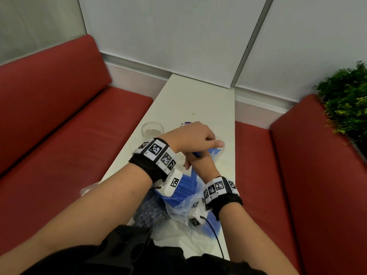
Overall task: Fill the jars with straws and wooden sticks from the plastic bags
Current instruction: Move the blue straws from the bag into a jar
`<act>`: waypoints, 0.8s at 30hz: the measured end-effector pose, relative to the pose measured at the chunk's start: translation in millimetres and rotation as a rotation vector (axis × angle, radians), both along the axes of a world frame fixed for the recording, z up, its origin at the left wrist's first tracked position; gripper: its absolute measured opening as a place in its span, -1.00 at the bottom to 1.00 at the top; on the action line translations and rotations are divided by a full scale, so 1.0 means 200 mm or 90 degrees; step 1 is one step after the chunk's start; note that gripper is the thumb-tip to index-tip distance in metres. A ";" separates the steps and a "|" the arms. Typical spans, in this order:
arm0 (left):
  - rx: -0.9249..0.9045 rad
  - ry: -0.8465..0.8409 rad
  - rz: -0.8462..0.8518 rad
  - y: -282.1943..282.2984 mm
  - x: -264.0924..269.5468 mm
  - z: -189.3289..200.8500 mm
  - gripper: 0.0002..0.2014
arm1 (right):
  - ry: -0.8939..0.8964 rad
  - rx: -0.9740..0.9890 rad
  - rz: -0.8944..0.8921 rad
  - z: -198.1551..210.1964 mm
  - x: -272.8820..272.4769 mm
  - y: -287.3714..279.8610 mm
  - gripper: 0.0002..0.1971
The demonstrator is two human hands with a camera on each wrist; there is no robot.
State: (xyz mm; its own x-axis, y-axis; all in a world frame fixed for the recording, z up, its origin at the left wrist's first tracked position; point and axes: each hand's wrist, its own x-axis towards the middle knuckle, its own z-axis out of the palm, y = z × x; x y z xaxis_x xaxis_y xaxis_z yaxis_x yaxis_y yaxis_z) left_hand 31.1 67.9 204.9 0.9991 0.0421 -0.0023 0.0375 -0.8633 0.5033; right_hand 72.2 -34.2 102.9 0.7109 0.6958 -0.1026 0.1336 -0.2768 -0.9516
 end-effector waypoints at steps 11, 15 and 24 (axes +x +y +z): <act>-0.759 -0.034 0.391 0.09 0.00 -0.17 -0.44 | 0.037 0.308 -0.075 0.53 0.15 -0.02 -0.57; -1.117 0.085 0.320 0.05 -0.05 -0.34 -0.39 | 0.028 0.389 -0.080 0.72 0.13 -0.02 -0.60; -1.396 0.035 0.295 -0.06 -0.03 -0.35 -0.57 | -0.042 0.379 -0.042 0.72 0.08 -0.04 -0.72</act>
